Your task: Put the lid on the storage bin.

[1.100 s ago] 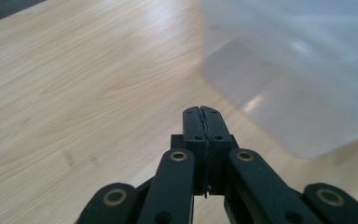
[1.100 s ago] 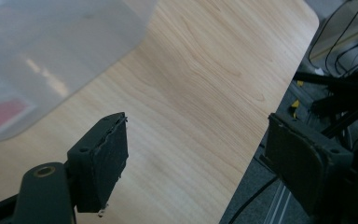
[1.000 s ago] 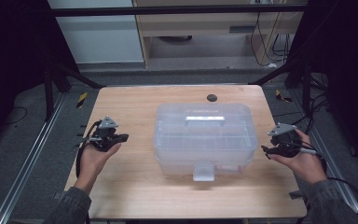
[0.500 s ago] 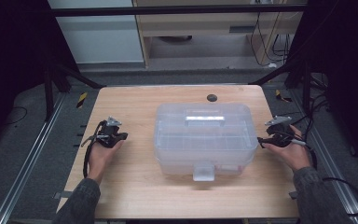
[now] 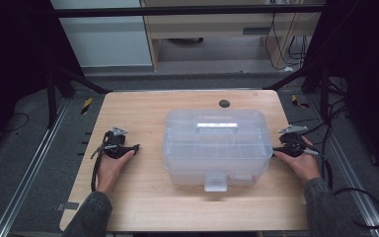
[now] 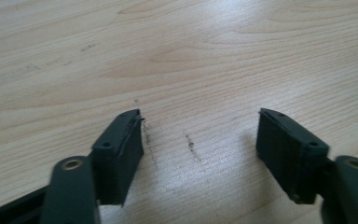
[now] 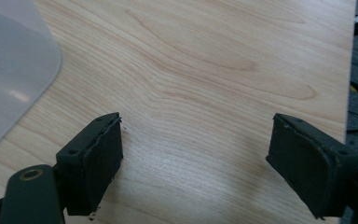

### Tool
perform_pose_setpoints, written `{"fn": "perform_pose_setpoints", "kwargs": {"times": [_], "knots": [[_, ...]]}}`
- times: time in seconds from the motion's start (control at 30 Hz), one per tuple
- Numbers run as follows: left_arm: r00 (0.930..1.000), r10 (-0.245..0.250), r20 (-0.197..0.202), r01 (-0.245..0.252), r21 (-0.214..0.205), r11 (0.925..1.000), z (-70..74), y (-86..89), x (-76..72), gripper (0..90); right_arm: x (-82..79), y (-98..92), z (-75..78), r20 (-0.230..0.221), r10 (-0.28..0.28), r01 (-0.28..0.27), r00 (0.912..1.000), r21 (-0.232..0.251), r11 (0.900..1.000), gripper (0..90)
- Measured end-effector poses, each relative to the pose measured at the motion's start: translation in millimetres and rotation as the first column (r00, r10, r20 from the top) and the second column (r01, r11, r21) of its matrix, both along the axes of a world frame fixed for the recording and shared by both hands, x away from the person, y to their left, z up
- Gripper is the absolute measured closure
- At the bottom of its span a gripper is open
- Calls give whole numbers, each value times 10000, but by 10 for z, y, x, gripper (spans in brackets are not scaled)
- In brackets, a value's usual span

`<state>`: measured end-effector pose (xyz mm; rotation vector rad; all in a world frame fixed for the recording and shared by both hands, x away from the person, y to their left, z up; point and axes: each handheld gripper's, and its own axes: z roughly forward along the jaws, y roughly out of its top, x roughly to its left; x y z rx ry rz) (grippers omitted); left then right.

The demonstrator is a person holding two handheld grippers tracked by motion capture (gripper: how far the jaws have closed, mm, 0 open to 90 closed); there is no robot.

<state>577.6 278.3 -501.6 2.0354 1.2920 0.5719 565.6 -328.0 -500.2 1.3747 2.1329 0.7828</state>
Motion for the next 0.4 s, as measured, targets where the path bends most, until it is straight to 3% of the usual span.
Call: {"fn": "perform_pose_setpoints", "kwargs": {"times": [0.03,0.07,0.13,0.17,0.3,0.33,0.4], "knots": [[10000,-6,71,6,-35,10000,-15,-2,1,224,-2,-6,-16,15,-57,57,10000,181,9998,158],[9998,32,177,-30,-63,10000,-31,-5,1,166,-9,-20,-47,-17,-282,283,9996,693,9972,148],[9997,106,229,-104,-78,9999,-43,-9,4,150,-14,-29,-62,0,-320,319,9995,868,9957,132],[9996,208,198,-206,-79,9998,-45,-13,5,136,-32,-29,-97,245,-415,387,9988,1054,9937,112],[9989,458,114,-458,-43,9989,-50,-20,11,81,-36,17,-111,234,-889,860,9958,1036,9909,51],[9987,505,97,-505,-25,9987,-51,-22,13,64,-27,61,-115,170,-1327,1302,9910,1041,9860,32],[9984,572,42,-572,11,9984,-51,-22,17,46,-29,76,-115,142,-1502,1480,9885,1031,9836,27]]}}
